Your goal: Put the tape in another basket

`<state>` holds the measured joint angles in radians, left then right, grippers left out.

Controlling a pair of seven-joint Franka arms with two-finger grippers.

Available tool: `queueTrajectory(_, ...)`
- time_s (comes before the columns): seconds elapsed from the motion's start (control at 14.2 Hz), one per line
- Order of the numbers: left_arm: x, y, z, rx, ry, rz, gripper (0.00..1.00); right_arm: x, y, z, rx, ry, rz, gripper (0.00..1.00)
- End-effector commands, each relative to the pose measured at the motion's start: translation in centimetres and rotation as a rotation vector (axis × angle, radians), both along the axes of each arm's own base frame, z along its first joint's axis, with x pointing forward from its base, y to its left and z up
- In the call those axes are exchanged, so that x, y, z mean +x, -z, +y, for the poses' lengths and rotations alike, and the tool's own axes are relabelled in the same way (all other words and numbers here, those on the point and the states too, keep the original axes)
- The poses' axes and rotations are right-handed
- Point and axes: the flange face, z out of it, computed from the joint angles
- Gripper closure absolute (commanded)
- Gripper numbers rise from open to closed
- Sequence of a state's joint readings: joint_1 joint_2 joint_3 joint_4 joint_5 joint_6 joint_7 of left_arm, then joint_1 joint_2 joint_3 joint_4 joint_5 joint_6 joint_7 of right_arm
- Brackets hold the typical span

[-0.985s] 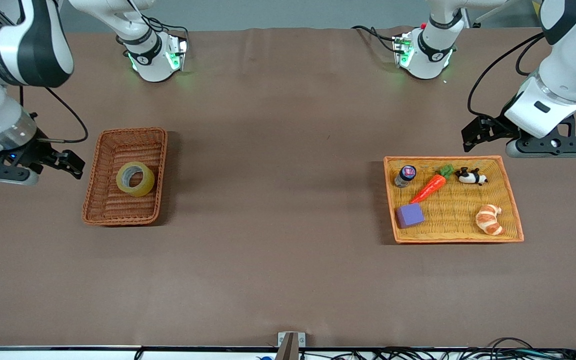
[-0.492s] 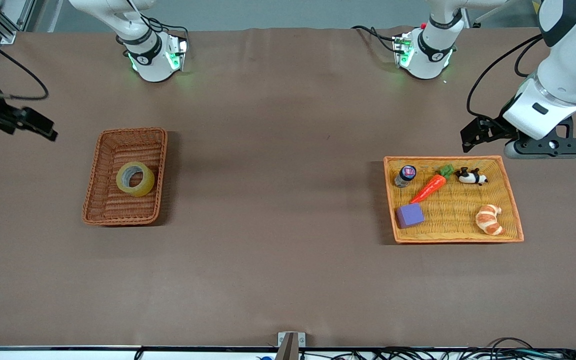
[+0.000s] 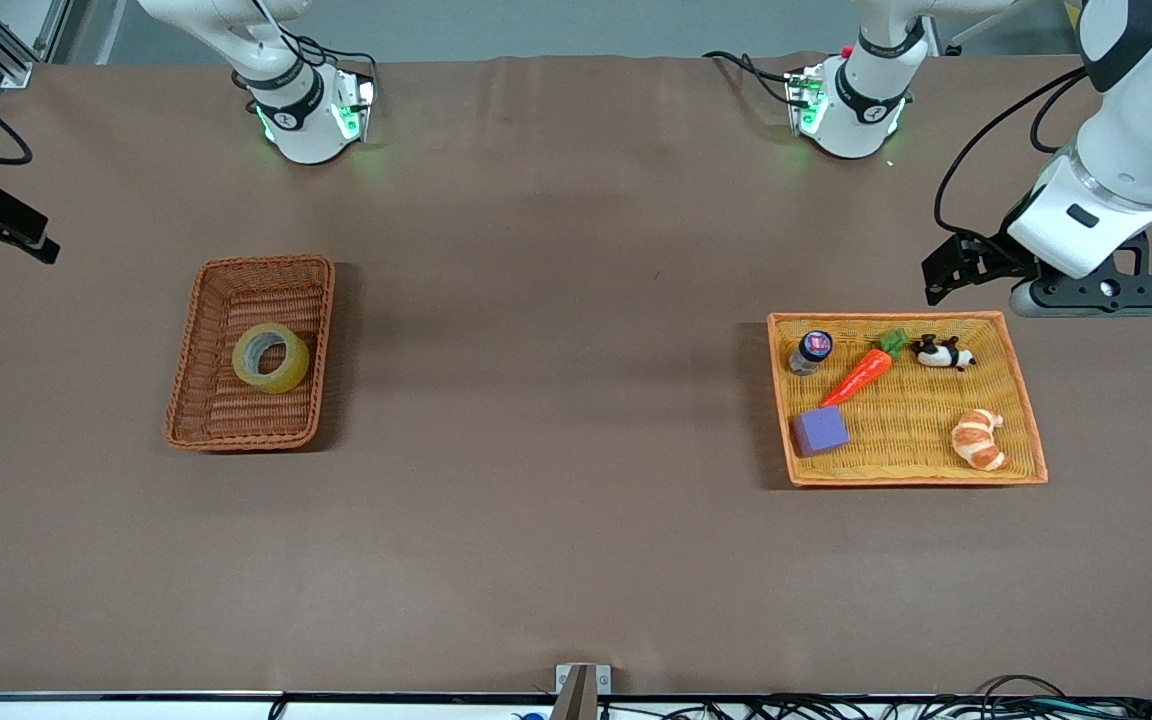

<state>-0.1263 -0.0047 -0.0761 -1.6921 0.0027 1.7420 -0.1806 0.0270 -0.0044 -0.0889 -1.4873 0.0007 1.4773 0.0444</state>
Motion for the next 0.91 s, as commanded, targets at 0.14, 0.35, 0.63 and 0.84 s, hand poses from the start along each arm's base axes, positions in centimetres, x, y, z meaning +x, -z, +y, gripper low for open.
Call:
queueTrajectory(0.14,1.4,0.1,1.2,0.012,-0.019,-0.005,0.0,0.4,-0.2,-0.3,0.008,-0.017,-0.009,0.0)
queueTrajectory(0.35,1.5,0.4,0.9,0.004,-0.017,0.002,0.0,0.5,-0.3,0.1,0.011,-0.023,-0.014,0.0)
queueTrajectory(0.63,1.1,-0.5,1.0,0.0,-0.023,-0.015,0.0,1.0,0.2,0.7,0.009,-0.062,-0.037,0.0)
queueTrajectory(0.84,0.5,-1.0,1.2,-0.002,-0.028,-0.017,0.0,1.3,0.2,0.7,0.001,-0.071,-0.058,0.0)
